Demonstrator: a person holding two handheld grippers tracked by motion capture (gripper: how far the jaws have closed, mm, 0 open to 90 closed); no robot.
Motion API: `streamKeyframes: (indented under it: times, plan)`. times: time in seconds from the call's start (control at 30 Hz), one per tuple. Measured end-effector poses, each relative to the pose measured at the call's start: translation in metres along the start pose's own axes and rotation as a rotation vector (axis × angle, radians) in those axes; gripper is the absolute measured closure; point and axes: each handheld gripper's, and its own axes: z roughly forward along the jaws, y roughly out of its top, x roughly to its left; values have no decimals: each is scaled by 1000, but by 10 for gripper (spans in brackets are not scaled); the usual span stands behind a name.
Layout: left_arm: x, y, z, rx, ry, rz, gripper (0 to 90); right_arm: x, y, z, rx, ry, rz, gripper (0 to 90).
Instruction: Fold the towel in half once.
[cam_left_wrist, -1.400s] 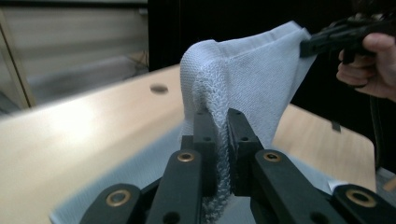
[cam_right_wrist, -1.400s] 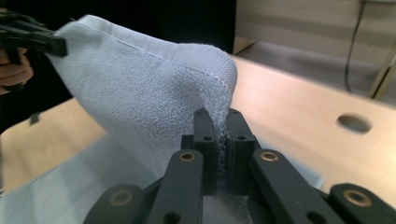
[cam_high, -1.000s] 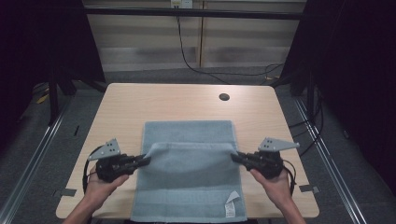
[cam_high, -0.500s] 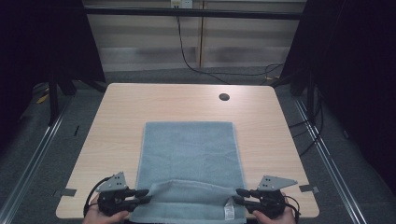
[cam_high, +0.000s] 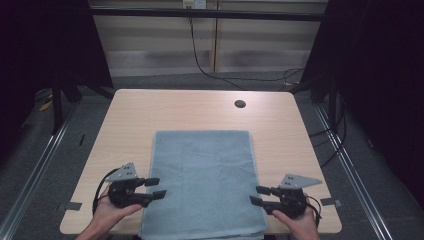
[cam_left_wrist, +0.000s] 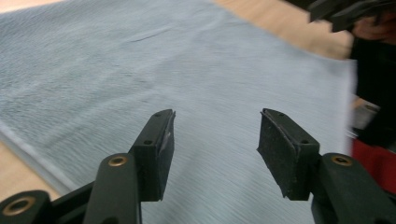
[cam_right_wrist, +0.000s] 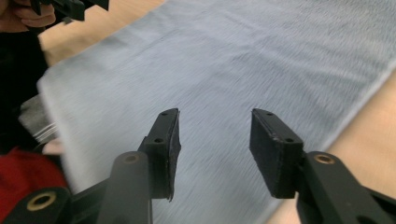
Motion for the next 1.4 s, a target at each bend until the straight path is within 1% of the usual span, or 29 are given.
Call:
streamKeyframes:
  times: [0.03, 0.07, 0.1, 0.13, 0.17, 0.2, 0.23, 0.27, 0.3, 0.33, 0.4, 0.43, 0.47, 0.5, 0.53, 0.57, 0.63, 0.77, 0.8, 0.87, 1.03, 1.07, 1.1, 1.13, 1.2, 1.23, 1.33, 1.37, 1.4]
  plan:
    - [6, 3, 6, 2, 22, -2, 445, -10, 11, 13, 4, -5, 1, 499]
    - [12, 5, 11, 3, 35, -18, 439, -15, 16, 19, 7, -13, 8, 485]
    - [18, 8, 15, 9, 51, -32, 439, -15, 16, 19, 7, -13, 8, 485]
    - [23, 10, 19, -3, 73, -35, 440, -25, 27, 32, 20, -21, 15, 465]
    - [35, 14, 26, 5, 100, -51, 442, -30, 32, 39, 19, -28, 16, 460]
    - [41, 16, 29, 2, 107, -63, 444, -35, 37, 46, 24, -29, 16, 459]
    - [41, 16, 29, 2, 107, -63, 447, -40, 41, 52, 25, -30, 22, 459]
    - [52, 18, 34, -19, 110, -82, 446, -44, 45, 59, 21, -32, 29, 452]
    - [57, 19, 37, -6, 122, -101, 446, -49, 49, 66, 22, -25, 41, 440]
    - [57, 19, 37, -6, 122, -101, 420, -49, 49, 66, 22, -25, 41, 440]
    - [71, 19, 43, 19, 132, -110, 388, -56, 54, 79, 34, -61, 51, 408]
    - [78, 16, 46, 4, 182, -134, 406, -62, 58, 92, 62, -72, 73, 365]
    - [78, 16, 46, 4, 182, -134, 408, -62, 58, 92, 62, -72, 73, 365]
    - [82, 14, 48, 23, 193, -133, 415, -66, 60, 105, 75, -83, 64, 369]
    - [84, 11, 50, 35, 195, -117, 419, -68, 59, 109, 77, -80, 74, 368]
    - [84, 11, 50, 35, 195, -117, 430, -68, 59, 109, 77, -80, 74, 368]
    - [82, 6, 52, 48, 211, -63, 437, -71, 52, 120, 126, -75, 85, 366]
    - [79, 3, 52, 36, 215, -55, 456, -64, 48, 121, 122, -106, 69, 364]
    - [77, 1, 51, 33, 210, -47, 463, -58, 45, 119, 136, -114, 31, 364]
    - [72, -2, 49, 37, 211, -31, 473, -55, 41, 115, 133, -97, 31, 364]
    - [62, -4, 46, 61, 208, -35, 458, -49, 32, 107, 119, -78, 26, 369]
    - [56, -4, 46, 76, 213, -18, 462, -43, 30, 105, 128, -97, 5, 367]
    - [56, -4, 46, 76, 213, -18, 467, -43, 30, 105, 128, -97, 5, 367]
    - [53, -5, 46, 73, 217, -27, 477, -35, 30, 103, 171, -119, -31, 366]
    - [50, -7, 45, 71, 191, -42, 491, -33, 29, 100, 184, -118, -22, 367]
    - [48, -10, 41, 67, 164, -62, 506, -31, 25, 95, 178, -94, -2, 369]
    - [43, -13, 38, 68, 153, -69, 538, -25, 19, 86, 192, -76, 4, 371]
    - [39, -15, 36, 78, 141, -66, 538, -25, 19, 86, 192, -76, 4, 371]
    - [31, -19, 32, 89, 129, -62, 551, -18, 14, 80, 195, -66, -9, 371]
